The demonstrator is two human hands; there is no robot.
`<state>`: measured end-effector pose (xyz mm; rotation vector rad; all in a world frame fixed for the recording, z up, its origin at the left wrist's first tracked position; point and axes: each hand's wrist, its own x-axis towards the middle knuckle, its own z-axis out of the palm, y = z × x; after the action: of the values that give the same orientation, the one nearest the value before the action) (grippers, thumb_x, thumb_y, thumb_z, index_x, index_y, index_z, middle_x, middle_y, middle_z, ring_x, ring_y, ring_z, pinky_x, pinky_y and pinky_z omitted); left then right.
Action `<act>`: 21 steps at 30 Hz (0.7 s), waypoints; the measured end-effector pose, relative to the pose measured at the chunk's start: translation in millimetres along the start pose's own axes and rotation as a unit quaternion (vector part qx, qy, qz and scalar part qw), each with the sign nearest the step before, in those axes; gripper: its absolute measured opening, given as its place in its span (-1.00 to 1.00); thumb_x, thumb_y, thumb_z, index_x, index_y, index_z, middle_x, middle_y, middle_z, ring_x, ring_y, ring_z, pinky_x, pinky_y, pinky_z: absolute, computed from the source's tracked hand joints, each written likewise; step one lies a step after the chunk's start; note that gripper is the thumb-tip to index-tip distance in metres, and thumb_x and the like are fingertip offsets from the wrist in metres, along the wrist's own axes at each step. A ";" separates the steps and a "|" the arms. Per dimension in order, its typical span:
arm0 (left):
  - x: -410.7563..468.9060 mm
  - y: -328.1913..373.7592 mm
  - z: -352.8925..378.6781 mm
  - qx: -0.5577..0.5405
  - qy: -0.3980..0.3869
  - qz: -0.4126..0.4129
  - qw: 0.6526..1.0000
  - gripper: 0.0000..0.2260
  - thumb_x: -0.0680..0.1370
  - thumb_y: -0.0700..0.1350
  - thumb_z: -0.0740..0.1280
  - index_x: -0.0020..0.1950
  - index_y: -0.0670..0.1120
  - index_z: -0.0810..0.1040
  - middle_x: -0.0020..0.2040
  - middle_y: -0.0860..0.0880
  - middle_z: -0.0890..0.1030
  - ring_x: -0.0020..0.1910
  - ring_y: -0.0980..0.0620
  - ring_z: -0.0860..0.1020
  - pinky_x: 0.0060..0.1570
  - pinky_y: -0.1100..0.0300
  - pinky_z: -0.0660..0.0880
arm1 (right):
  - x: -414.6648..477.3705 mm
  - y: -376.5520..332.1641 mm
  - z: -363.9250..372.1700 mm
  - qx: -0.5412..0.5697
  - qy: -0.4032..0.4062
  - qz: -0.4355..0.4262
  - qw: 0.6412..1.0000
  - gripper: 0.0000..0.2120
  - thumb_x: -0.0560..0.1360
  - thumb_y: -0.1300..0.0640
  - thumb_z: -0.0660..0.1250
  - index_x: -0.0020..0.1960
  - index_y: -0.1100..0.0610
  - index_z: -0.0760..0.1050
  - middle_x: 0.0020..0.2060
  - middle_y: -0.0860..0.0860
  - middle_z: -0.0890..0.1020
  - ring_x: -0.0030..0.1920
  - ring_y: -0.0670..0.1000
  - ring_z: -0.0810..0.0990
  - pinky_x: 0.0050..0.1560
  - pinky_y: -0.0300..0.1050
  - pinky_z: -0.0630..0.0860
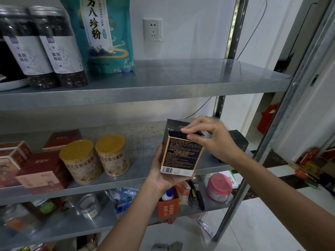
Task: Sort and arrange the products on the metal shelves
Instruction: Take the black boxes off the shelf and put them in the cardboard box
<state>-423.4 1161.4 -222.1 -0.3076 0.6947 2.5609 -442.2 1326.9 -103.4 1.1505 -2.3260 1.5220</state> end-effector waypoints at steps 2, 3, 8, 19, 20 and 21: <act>-1.0 -1.5 1.3 -0.008 -0.005 -0.006 1.000 -0.26 0.47 0.40 0.24 0.27 -0.24 0.58 0.19 -0.31 0.58 0.05 -0.31 0.59 0.12 -0.24 0.48 | 0.6 1.0 -2.6 -0.005 0.004 -0.002 1.000 -0.74 0.43 0.36 0.43 0.03 0.07 0.62 -0.08 0.04 0.61 0.00 -0.08 0.57 0.06 -0.17 0.54; -1.0 -2.5 2.4 -0.012 -0.006 -0.008 1.000 -0.25 0.47 0.40 0.24 0.31 -0.23 0.54 0.20 -0.31 0.57 0.07 -0.31 0.58 0.11 -0.24 0.47 | 1.7 1.3 -4.1 -0.002 0.005 0.000 1.000 -0.74 0.44 0.37 0.42 0.03 0.06 0.62 -0.09 0.05 0.61 0.00 -0.04 0.57 0.07 -0.12 0.55; -1.2 -4.2 2.7 -0.021 -0.015 -0.012 1.000 -0.27 0.48 0.39 0.25 0.33 -0.22 0.51 0.20 -0.31 0.56 0.08 -0.31 0.56 0.11 -0.25 0.46 | -3.1 7.0 2.8 -0.030 0.014 -0.031 0.999 -0.77 0.46 0.35 0.41 0.02 0.06 0.61 -0.05 0.03 0.61 0.07 0.04 0.56 0.14 0.08 0.51; -8.7 -4.0 7.1 -0.030 -0.056 -0.036 0.997 -0.25 0.48 0.37 0.27 0.42 -0.19 0.43 0.33 -0.29 0.47 0.18 -0.31 0.49 0.18 -0.27 0.39 | -10.9 12.6 -11.9 0.025 -0.101 -0.016 0.994 -0.64 0.58 0.15 0.16 0.37 0.05 0.40 0.37 -0.06 0.47 0.51 -0.08 0.24 0.50 0.10 0.23; -9.2 -3.3 6.5 -0.023 -0.056 -0.035 0.998 -0.24 0.47 0.37 0.26 0.44 -0.18 0.41 0.34 -0.29 0.46 0.19 -0.31 0.48 0.18 -0.27 0.39 | -9.7 11.7 -15.1 0.024 -0.119 -0.007 0.993 -0.63 0.59 0.14 0.16 0.39 0.05 0.38 0.38 -0.07 0.46 0.51 -0.10 0.23 0.50 0.06 0.23; -9.8 -2.9 6.4 -0.020 -0.056 -0.037 0.998 -0.23 0.47 0.37 0.27 0.45 -0.17 0.40 0.35 -0.28 0.45 0.20 -0.30 0.47 0.17 -0.27 0.40 | -8.6 11.1 -17.0 0.017 -0.129 -0.003 0.991 -0.63 0.59 0.13 0.16 0.39 0.04 0.38 0.39 -0.08 0.45 0.51 -0.12 0.22 0.50 0.02 0.22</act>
<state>-414.0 1163.3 -214.6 -0.1978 0.5813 2.5026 -448.3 1347.7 -107.5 1.4397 -2.4601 1.4948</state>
